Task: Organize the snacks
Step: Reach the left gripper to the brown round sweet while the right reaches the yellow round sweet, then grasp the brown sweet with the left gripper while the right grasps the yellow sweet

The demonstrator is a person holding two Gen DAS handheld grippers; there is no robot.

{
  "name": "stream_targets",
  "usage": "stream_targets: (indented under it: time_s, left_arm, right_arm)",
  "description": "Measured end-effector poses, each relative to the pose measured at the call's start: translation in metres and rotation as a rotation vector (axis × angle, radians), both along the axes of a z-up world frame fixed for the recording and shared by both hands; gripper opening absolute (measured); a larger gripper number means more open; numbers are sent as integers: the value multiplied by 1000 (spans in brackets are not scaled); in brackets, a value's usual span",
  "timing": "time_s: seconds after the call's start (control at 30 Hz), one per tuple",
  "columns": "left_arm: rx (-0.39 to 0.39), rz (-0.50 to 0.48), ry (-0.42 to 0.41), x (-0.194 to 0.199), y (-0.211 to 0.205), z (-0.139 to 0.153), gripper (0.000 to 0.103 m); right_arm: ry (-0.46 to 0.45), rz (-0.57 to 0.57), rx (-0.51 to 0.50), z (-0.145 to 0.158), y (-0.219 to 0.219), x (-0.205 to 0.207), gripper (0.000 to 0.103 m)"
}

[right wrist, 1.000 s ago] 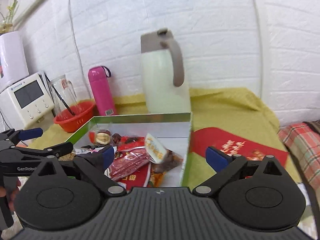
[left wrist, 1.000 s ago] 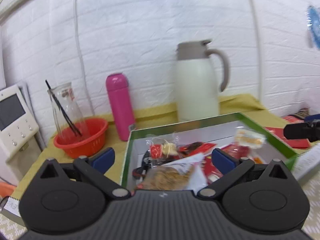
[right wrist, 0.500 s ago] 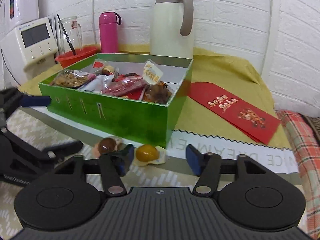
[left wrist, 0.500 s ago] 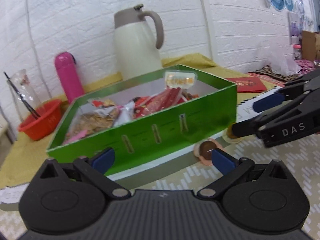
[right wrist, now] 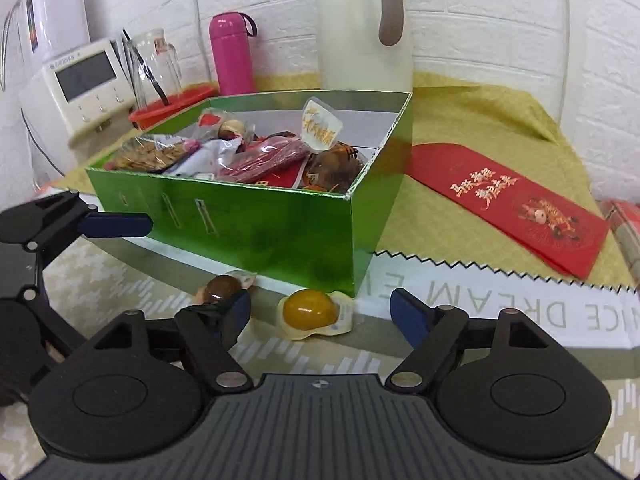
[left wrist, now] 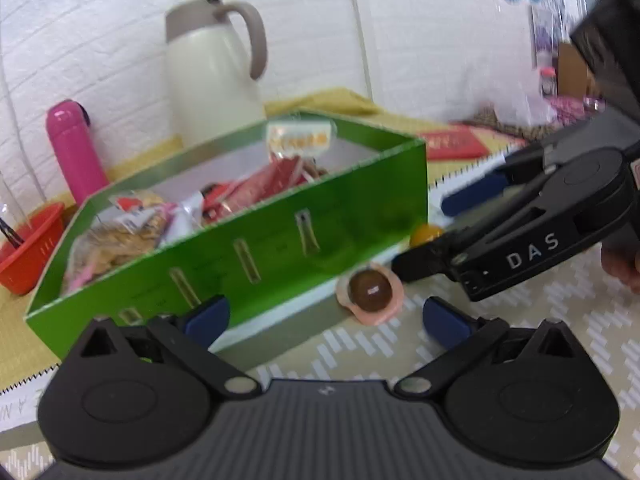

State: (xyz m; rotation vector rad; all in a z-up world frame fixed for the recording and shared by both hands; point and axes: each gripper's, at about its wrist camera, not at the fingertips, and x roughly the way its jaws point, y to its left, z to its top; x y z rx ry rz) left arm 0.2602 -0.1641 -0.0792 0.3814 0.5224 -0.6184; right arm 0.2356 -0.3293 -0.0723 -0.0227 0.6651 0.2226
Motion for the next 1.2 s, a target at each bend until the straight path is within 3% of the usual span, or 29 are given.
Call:
stream_targets:
  time_s: [0.2,0.27,0.3,0.33,0.63,0.77,0.83,0.87,0.9,0.97,1.2]
  left_arm:
    - [-52,-51,86,8,3,-1,103]
    - [-82,-48,133,14,5,-2,103]
    - [-95,-48,154,17,5,-3,103]
    - [-98,-44,157,18,5,-3,103]
    - [-100,-39,160,18,-9,-2,103]
    - [-120,134,152,13,-17,-2,101]
    - [-124,193,136,10,-21,-1,93]
    - [-129,203,119,7,-22,0,78]
    - [-133,224,104,5,-23,2,53]
    - [-153,224,114,6,-23,4,24]
    - [-176,207,160,1,-10,9,23]
  right_arm:
    - [-9,27,-59,1,14,-1,103]
    - [-4,18,-64,3,12,-3,90]
    - [-1,14,-66,4,10,-4,74]
    - [9,15,-59,5,8,-4,69]
    - [81,-19,-82,13,-9,-23,63]
    - [87,-50,-72,13,-23,-36,63]
    - [83,-58,-62,12,-28,-43,63]
    - [79,-63,-57,12,-30,-46,63]
    - [74,-69,-49,12,-31,-49,63]
    - [69,-84,-27,12,-34,-53,63]
    - [39,-110,89,17,-42,-68,61]
